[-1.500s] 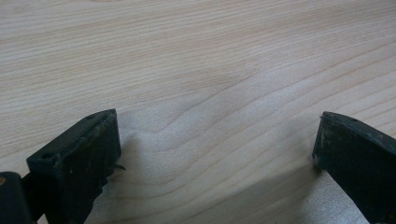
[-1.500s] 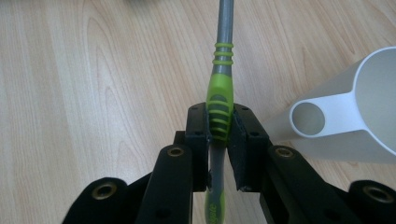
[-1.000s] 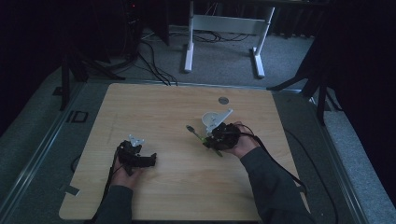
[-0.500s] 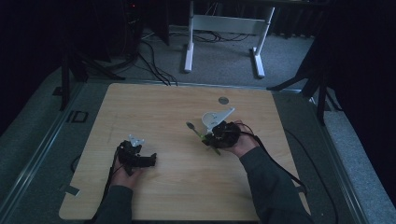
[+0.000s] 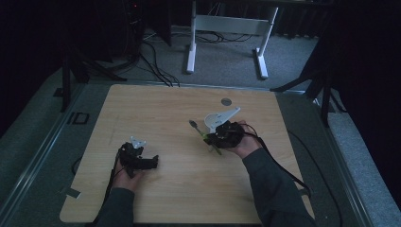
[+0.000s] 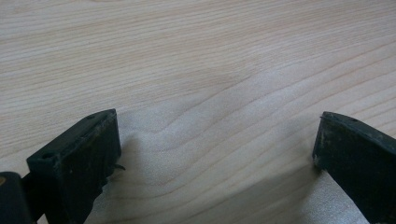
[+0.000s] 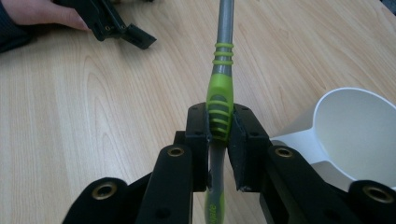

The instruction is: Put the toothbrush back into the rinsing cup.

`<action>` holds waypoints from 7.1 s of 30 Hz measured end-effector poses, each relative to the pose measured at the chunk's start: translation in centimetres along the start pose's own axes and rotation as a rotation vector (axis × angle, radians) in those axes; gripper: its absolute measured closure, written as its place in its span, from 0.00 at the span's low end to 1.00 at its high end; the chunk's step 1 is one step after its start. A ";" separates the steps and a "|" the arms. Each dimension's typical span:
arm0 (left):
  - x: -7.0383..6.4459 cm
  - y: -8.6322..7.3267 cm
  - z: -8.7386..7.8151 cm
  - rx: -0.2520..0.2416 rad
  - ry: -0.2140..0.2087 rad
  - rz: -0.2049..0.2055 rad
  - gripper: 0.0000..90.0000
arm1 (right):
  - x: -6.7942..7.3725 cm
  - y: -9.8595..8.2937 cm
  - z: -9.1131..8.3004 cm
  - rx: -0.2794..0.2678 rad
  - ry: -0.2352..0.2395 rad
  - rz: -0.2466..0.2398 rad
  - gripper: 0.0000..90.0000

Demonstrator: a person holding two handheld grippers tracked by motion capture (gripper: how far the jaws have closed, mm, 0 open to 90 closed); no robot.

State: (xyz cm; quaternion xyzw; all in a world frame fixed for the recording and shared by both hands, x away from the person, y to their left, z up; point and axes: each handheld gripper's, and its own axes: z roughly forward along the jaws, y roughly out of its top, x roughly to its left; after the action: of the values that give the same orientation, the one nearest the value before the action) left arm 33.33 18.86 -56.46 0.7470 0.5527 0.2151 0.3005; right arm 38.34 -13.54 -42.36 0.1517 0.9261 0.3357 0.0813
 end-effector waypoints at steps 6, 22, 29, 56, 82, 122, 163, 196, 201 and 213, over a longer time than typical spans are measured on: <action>0.0 0.0 0.0 0.001 0.000 0.003 0.02 | -0.1 0.1 0.0 -0.015 0.004 0.005 0.87; 0.0 0.0 0.0 0.000 0.001 0.002 0.02 | -0.6 0.2 -0.1 -0.063 0.003 0.020 0.87; 0.0 0.0 0.0 0.000 0.001 0.002 0.02 | -0.7 0.2 -0.2 -0.085 0.002 0.026 0.87; 0.0 0.0 0.0 0.000 0.001 0.002 0.02 | -1.3 0.3 -0.4 -0.179 0.001 0.073 0.87; 0.0 0.0 0.0 0.000 0.000 0.001 0.02 | -1.9 0.4 -0.8 -0.268 -0.023 0.106 0.87; 0.0 0.0 0.0 -0.001 0.001 0.001 0.02 | -2.9 0.3 -1.1 -0.339 -0.096 0.156 0.87; 0.0 0.0 0.0 0.000 0.001 0.002 0.02 | -3.4 -1.7 0.1 -0.368 -0.076 0.191 0.87; 0.0 0.0 0.0 0.000 -0.001 0.004 0.02 | -3.1 -1.9 0.8 -0.337 -0.081 0.171 0.87; -0.1 0.0 0.0 0.000 -0.001 0.006 0.02 | -3.1 -1.9 0.9 -0.321 -0.086 0.165 0.87; -0.1 0.0 0.0 0.000 -0.002 0.006 0.02 | -3.1 -2.0 0.9 -0.291 -0.098 0.151 0.87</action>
State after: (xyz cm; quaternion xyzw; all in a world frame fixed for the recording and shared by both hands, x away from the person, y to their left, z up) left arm 33.28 18.81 -56.46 0.7488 0.5502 0.2154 0.3003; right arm 41.00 -15.46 -44.21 0.2236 0.8487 0.4635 0.1219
